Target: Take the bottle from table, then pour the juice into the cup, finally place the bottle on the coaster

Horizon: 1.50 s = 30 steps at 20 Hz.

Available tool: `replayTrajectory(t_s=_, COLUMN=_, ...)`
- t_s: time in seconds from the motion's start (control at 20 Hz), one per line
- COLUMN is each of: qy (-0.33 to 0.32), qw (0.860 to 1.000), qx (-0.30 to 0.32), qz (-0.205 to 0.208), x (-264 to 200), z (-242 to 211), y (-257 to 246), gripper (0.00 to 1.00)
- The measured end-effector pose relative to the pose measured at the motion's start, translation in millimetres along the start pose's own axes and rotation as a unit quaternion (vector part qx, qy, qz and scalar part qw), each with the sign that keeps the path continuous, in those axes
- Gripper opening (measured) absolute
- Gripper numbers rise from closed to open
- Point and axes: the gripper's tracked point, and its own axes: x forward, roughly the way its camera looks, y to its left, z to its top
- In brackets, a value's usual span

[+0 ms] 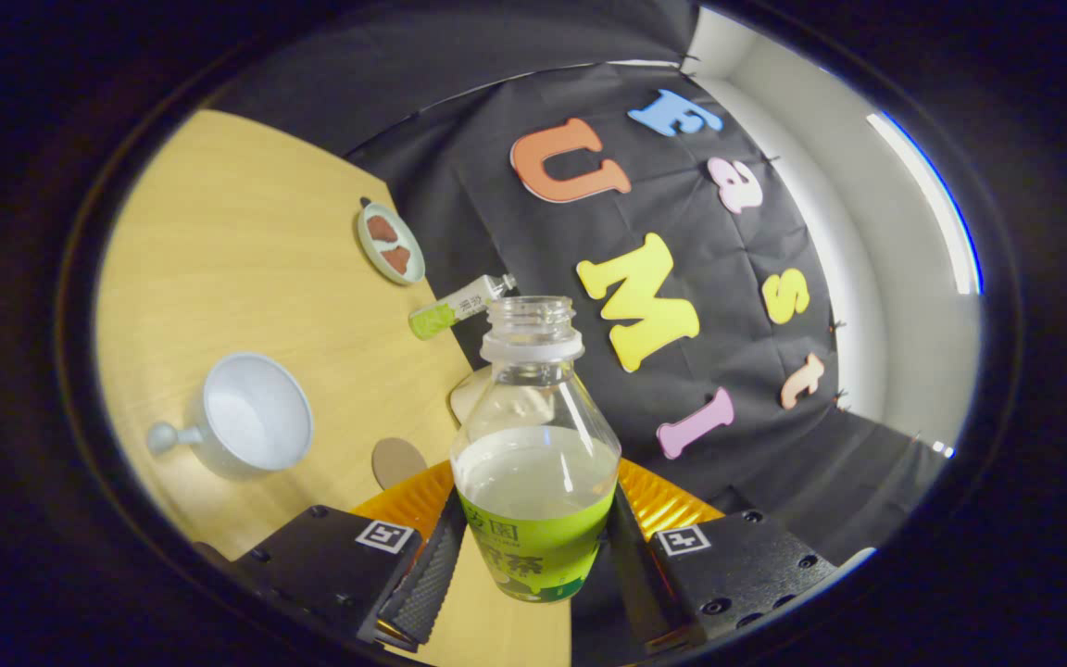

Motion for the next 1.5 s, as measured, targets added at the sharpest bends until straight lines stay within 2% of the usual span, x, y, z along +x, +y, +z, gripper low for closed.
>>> replayTrajectory(t_s=0.1, qy=-0.003, qw=0.997, qx=0.075, qz=0.034, x=-4, z=10, y=6, gripper=0.80)
replayTrajectory(t_s=0.25, qy=-0.003, qw=0.982, qx=0.175, qz=0.073, x=-6, z=13, y=2, gripper=0.80)
replayTrajectory(t_s=0.35, qy=0.002, qw=0.964, qx=0.252, qz=0.089, x=-1, z=12, y=-7, gripper=0.80)
replayTrajectory(t_s=0.5, qy=0.017, qw=0.926, qx=0.351, qz=0.134, x=9, z=10, y=-10, gripper=0.80)
replayTrajectory(t_s=0.6, qy=0.037, qw=0.910, qx=0.380, qz=0.161, x=19, z=6, y=-11, gripper=0.81)
replayTrajectory(t_s=0.75, qy=0.047, qw=0.888, qx=0.423, qz=0.173, x=37, z=1, y=-14, gripper=0.81)
replayTrajectory(t_s=1.1, qy=0.050, qw=0.860, qx=0.468, qz=0.199, x=96, z=-5, y=21, gripper=0.81)
replayTrajectory(t_s=1.3, qy=0.043, qw=0.856, qx=0.474, qz=0.202, x=133, z=-7, y=35, gripper=0.81)
replayTrajectory(t_s=1.5, qy=0.039, qw=0.860, qx=0.467, qz=0.203, x=162, z=-14, y=47, gripper=0.81)
